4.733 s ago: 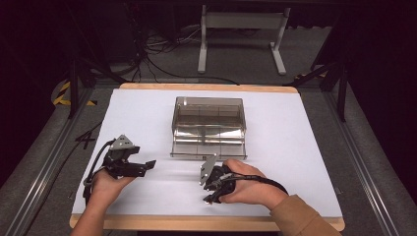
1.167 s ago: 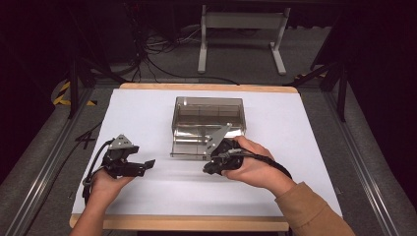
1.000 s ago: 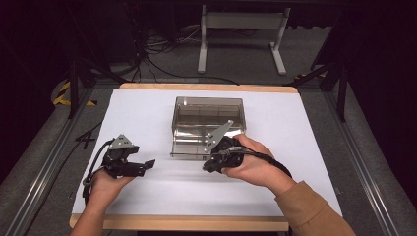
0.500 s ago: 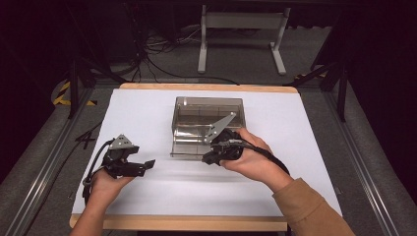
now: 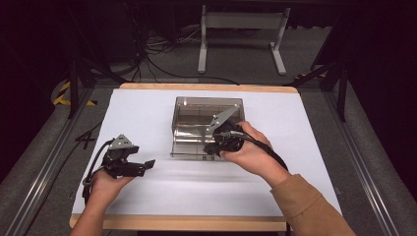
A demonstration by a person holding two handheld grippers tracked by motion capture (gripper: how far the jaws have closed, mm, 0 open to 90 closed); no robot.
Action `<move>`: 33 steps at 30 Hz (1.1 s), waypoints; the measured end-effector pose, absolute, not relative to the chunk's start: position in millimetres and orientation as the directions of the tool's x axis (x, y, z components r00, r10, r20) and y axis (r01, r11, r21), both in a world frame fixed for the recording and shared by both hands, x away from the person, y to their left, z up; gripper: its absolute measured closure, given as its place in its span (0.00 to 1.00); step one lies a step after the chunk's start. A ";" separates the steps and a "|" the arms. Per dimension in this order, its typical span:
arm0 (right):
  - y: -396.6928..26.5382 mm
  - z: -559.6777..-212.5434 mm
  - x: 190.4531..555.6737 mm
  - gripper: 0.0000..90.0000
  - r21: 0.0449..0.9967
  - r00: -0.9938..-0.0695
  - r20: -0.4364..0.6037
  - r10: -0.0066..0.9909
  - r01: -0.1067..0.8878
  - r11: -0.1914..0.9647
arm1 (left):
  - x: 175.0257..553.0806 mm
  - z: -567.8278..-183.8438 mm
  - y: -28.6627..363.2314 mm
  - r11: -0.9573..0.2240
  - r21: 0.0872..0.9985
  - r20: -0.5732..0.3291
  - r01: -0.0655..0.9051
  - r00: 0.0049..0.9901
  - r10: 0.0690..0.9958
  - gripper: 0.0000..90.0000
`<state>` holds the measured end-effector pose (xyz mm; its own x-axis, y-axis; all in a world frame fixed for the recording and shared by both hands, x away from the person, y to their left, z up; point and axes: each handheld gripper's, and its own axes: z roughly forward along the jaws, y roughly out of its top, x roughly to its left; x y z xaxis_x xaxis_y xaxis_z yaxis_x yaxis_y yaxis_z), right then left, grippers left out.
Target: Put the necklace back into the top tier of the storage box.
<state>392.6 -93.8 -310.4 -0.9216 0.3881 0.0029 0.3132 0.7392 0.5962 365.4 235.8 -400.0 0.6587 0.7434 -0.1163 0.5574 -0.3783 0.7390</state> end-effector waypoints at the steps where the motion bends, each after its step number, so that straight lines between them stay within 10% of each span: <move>1: -93.7 -310.8 393.6 0.95 0.596 -0.921 -0.001 0.389 0.312 0.740 | 365.5 -399.7 236.3 -0.380 0.739 -0.115 0.556 0.660 0.742 0.21; 33: -85.3 -336.6 423.6 0.95 0.504 -0.902 -0.054 0.429 0.346 0.791 | 365.6 -399.9 236.1 -0.378 0.736 -0.125 0.562 0.661 0.739 0.21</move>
<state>423.6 -85.3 -336.6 -0.9017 0.4289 -0.0539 0.3462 0.7912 0.5042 365.6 236.1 -399.9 0.6614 0.7395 -0.1254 0.5621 -0.3781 0.7356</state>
